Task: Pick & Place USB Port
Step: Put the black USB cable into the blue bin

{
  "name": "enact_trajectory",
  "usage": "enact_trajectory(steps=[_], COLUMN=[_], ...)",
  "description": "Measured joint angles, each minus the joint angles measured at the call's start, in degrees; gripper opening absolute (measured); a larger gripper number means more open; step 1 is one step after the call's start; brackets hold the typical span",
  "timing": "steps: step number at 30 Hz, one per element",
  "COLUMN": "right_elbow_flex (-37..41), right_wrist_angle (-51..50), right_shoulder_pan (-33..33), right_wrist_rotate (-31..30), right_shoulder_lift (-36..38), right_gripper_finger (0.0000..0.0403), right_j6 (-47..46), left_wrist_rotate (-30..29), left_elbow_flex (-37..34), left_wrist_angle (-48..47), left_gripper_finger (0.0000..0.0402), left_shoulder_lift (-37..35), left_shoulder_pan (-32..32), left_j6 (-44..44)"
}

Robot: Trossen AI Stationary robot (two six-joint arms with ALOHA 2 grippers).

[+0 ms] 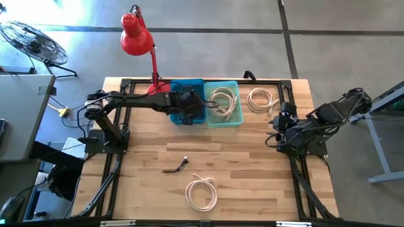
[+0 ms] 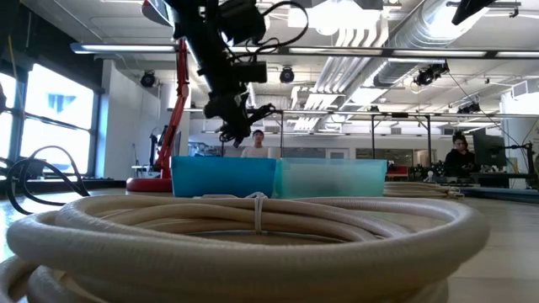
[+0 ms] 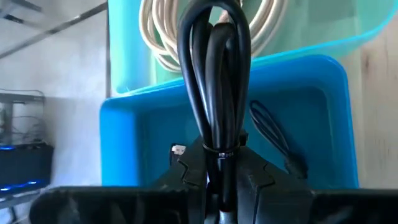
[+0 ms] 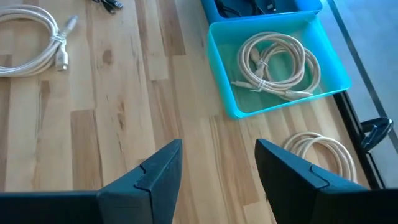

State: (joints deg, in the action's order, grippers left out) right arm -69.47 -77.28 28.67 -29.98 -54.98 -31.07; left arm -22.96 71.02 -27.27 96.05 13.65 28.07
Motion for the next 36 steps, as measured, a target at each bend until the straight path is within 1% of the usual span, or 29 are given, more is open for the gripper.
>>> enact_trajectory(steps=[6,10,16,18,21,27,29,33,36], right_elbow_flex=[0.0,0.0,0.0,0.0,0.0,0.0,0.0,0.0,0.0], right_wrist_angle=[0.01,0.24,0.99,1.13,1.23,1.25,1.25,1.25,1.25], right_shoulder_pan=[0.0,0.0,0.0,0.0,0.0,0.0,0.0,0.0,0.0], right_wrist_rotate=[-2.0,-2.62,-2.62,-2.62,-2.62,-2.6,-2.62,-2.62,-2.62], right_shoulder_lift=[0.0,-0.02,-0.04,-0.04,-0.04,-0.07,-0.07,-0.07,-0.07], right_gripper_finger=[0.0195,0.0195,0.0195,0.0195,0.0195,0.0195,0.0195,0.0195,0.0195], right_j6=[0.0,0.0,0.0,0.0,0.0,0.0,0.0,0.0,0.0], left_wrist_rotate=[2.84,3.38,2.3,0.82,-1.3,-1.07,0.45,4.95,10.24], left_elbow_flex=[-2.42,-2.78,-2.86,-2.86,-2.86,-2.86,-2.88,-2.88,-2.86], left_wrist_angle=[4.1,5.04,4.79,4.74,4.08,2.57,1.2,-5.16,-10.88], left_gripper_finger=[0.0035,0.0041,0.0122,0.0143,0.0167,0.0205,0.0214,0.0219,0.022], left_shoulder_lift=[0.0,0.0,0.0,0.0,0.0,0.0,0.0,-0.19,-0.5], left_shoulder_pan=[1.88,2.15,2.1,2.1,2.1,2.07,2.0,0.55,-2.04], left_j6=[0.01,0.01,-1.77,-2.52,-2.97,-3.05,-3.05,-4.75,-7.56])
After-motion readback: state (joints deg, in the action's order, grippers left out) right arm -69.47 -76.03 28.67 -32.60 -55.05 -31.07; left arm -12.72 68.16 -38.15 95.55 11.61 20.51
